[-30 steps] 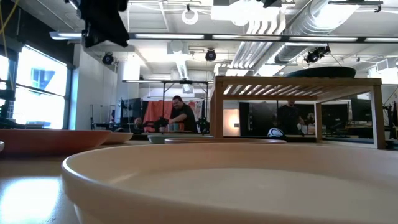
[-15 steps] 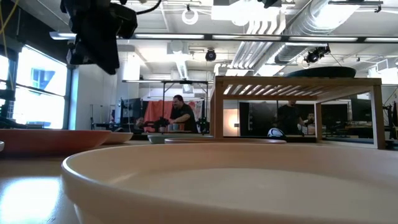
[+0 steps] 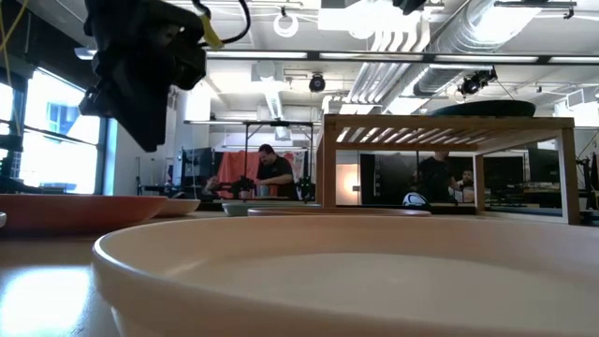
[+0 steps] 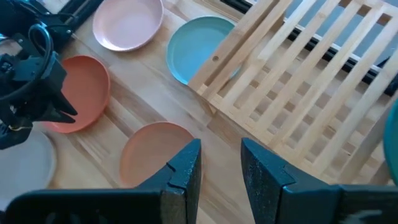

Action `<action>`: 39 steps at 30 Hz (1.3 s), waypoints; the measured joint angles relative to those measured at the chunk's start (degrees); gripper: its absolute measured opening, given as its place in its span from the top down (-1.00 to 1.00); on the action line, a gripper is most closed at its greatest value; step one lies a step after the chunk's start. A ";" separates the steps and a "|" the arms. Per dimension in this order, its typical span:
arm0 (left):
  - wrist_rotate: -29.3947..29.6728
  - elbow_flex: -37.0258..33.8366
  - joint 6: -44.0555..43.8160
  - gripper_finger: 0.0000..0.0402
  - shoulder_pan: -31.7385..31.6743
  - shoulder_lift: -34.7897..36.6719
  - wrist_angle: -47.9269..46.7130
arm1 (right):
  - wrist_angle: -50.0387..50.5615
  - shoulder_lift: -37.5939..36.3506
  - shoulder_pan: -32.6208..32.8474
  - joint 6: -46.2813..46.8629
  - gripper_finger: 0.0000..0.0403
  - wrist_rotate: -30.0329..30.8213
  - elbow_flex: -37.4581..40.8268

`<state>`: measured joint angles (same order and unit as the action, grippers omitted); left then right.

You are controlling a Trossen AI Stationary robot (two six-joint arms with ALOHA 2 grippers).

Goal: Place and stack plates onto a shelf
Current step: Stack the orange plate on the top of the dark blue plate on the shelf

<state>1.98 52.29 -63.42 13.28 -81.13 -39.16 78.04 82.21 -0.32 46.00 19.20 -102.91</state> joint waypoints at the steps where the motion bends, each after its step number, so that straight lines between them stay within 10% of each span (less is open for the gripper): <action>1: 0.00 0.00 -0.53 0.68 0.13 -0.55 -0.02 | 0.40 0.00 0.00 0.00 0.54 0.23 0.00; 39: 2.30 0.02 -9.90 0.68 2.21 -8.39 2.78 | 4.50 0.02 0.00 0.00 0.54 1.71 0.00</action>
<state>4.27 52.31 -73.32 15.49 -89.52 -36.38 82.54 82.24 -0.32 46.00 20.91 -102.91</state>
